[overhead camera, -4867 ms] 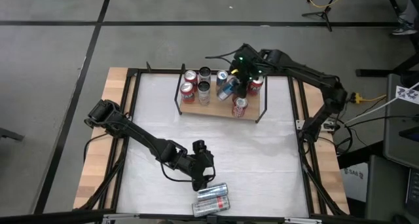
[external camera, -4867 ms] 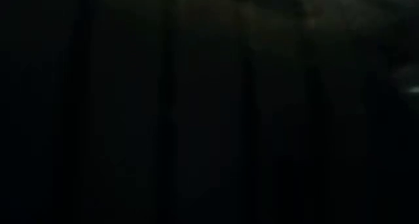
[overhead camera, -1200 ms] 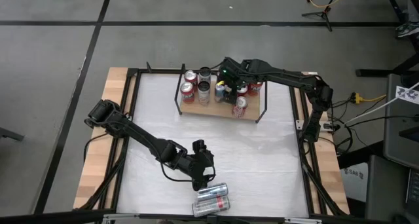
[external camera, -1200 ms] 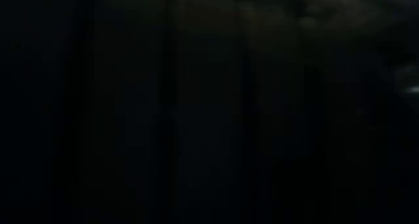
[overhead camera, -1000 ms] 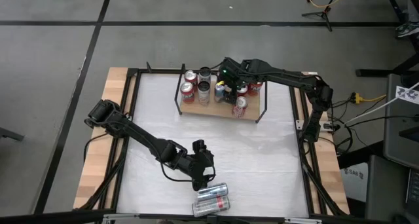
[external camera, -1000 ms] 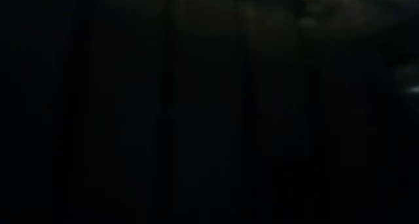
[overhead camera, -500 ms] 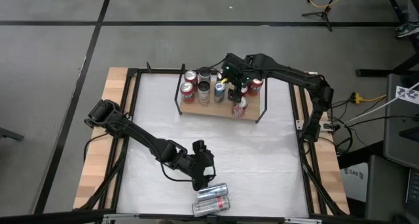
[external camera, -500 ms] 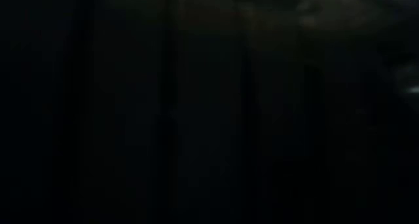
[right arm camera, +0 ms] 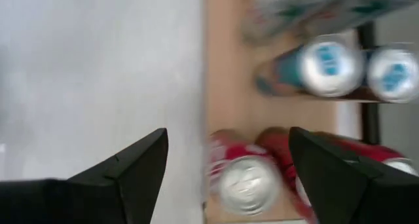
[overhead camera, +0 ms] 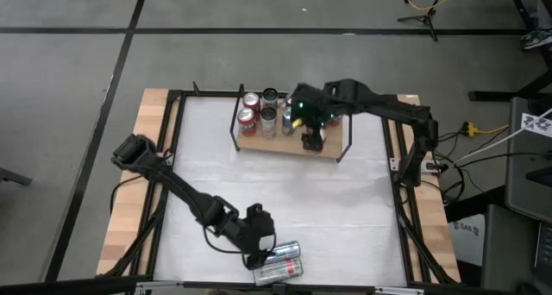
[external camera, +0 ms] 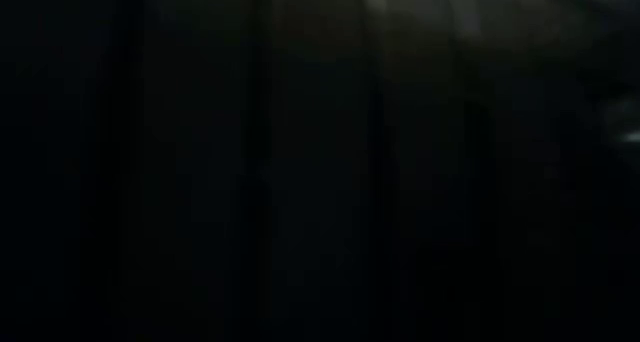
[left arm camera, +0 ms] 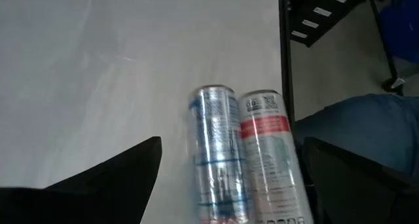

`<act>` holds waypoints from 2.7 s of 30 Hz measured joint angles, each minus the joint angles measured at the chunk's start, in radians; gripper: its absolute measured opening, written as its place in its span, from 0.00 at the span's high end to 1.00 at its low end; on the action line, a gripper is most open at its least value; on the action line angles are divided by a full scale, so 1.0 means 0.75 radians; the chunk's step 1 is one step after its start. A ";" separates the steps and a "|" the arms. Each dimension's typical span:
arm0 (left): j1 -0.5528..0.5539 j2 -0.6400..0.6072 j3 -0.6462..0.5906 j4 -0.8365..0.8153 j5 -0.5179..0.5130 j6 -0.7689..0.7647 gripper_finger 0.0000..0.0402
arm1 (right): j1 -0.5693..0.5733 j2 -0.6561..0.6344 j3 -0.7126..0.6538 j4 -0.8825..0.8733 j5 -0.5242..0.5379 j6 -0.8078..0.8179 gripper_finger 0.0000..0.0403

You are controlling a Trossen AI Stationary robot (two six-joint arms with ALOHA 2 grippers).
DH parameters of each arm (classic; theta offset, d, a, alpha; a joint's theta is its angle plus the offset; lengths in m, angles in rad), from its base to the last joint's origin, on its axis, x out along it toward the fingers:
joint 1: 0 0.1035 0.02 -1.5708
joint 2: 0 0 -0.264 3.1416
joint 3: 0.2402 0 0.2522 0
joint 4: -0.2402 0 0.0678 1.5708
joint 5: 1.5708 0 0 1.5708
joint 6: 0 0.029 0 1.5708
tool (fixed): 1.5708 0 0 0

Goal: Place canned beverage on shelf
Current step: Put the blue soda can on the shelf aligned with the blue soda cans

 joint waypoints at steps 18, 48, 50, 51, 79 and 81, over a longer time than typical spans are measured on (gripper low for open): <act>-0.167 0.189 0.001 0.037 -0.196 -0.219 0.09 | 0.517 0.001 -0.007 -0.024 0.000 0.051 0.24; -0.157 0.228 0.001 -0.039 -0.199 -0.127 0.09 | 0.720 0.001 -0.008 0.255 0.000 0.045 0.24; -0.151 0.228 0.001 -0.039 -0.200 -0.109 0.09 | 0.720 0.001 -0.008 0.260 0.000 0.046 0.24; -0.148 0.228 0.001 -0.039 -0.200 -0.103 0.09 | 0.720 0.001 -0.008 0.260 0.000 0.046 0.24; -0.135 0.305 0.000 -0.095 -0.257 -0.183 0.10 | 0.720 0.002 -0.008 0.259 0.001 0.045 0.24; -0.123 0.305 0.000 -0.102 -0.300 -0.182 0.10 | 0.720 0.002 -0.008 0.247 0.001 0.046 0.24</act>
